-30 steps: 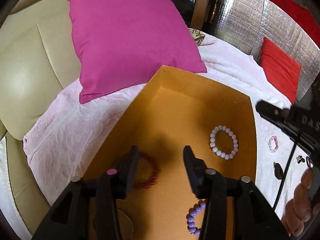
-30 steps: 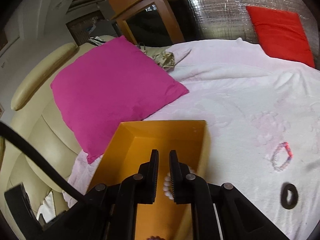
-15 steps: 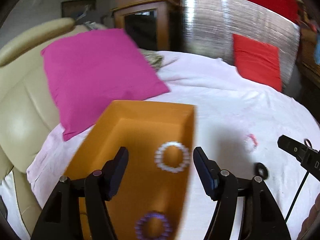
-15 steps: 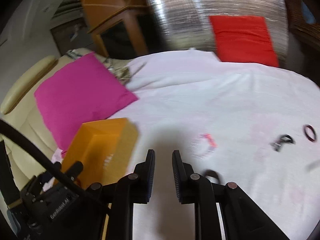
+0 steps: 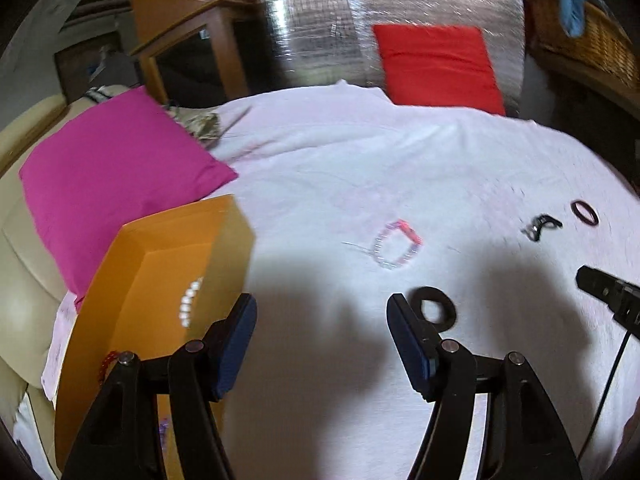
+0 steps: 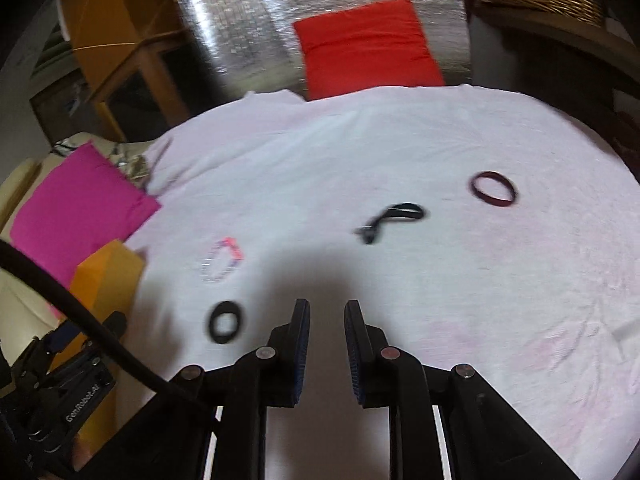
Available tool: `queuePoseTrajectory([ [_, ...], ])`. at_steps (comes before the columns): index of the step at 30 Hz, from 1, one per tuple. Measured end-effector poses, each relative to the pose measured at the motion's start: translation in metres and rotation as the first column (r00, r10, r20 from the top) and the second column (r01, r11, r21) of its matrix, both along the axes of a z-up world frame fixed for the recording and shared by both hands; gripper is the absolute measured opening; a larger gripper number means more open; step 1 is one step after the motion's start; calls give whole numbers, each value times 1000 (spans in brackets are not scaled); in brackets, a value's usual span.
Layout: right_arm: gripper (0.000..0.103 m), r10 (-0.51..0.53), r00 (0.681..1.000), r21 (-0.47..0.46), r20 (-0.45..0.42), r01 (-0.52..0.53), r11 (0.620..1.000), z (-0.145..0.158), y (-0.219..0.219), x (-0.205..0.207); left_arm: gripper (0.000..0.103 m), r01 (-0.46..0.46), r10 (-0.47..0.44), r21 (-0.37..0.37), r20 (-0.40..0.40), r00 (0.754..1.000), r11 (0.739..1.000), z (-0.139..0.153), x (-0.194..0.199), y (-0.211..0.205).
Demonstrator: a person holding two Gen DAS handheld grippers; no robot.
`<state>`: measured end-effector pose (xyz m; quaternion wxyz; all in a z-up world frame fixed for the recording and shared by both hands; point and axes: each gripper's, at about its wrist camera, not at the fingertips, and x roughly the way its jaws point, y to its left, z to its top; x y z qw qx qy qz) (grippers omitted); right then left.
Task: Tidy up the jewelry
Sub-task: 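Move both open tools back over the black hair tie and maroon ring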
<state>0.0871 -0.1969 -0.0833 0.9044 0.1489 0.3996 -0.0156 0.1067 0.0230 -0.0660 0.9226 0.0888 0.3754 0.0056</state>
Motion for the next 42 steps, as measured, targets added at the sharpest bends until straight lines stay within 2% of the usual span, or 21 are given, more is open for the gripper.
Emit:
queuePoseTrajectory([
  [4,20,-61,997,41,-36,63,997,-8,-36,0,68,17,-17,0,-40,999,1000,-10,7,-12],
  [10,20,-128,991,54,-49,131,990,-9,-81,-7,68,23,-23,4,-83,996,1000,-21,15,-18],
  [18,20,-209,976,87,-61,213,973,-13,-135,-12,68,33,-32,8,-90,995,999,-25,18,-11],
  [23,20,-228,972,115,-64,234,965,-18,-154,-6,68,46,-47,-10,-106,993,999,-27,20,-5],
  [26,28,-233,971,124,-61,239,963,-20,-158,1,68,33,-37,-31,-118,992,999,-29,22,2],
  [27,34,-239,969,136,-61,245,960,-21,-160,4,68,31,-36,-37,-121,992,999,-29,22,3],
  [29,37,-246,968,155,-55,252,955,-23,-161,11,68,33,-38,-44,-127,991,998,-30,23,4],
  [35,37,-262,965,108,-30,264,958,-25,-160,39,68,51,-60,-64,-138,989,997,-33,25,3],
  [42,37,-285,957,-44,-62,282,958,-39,-149,74,68,79,-98,-120,-160,982,990,-38,31,6],
])
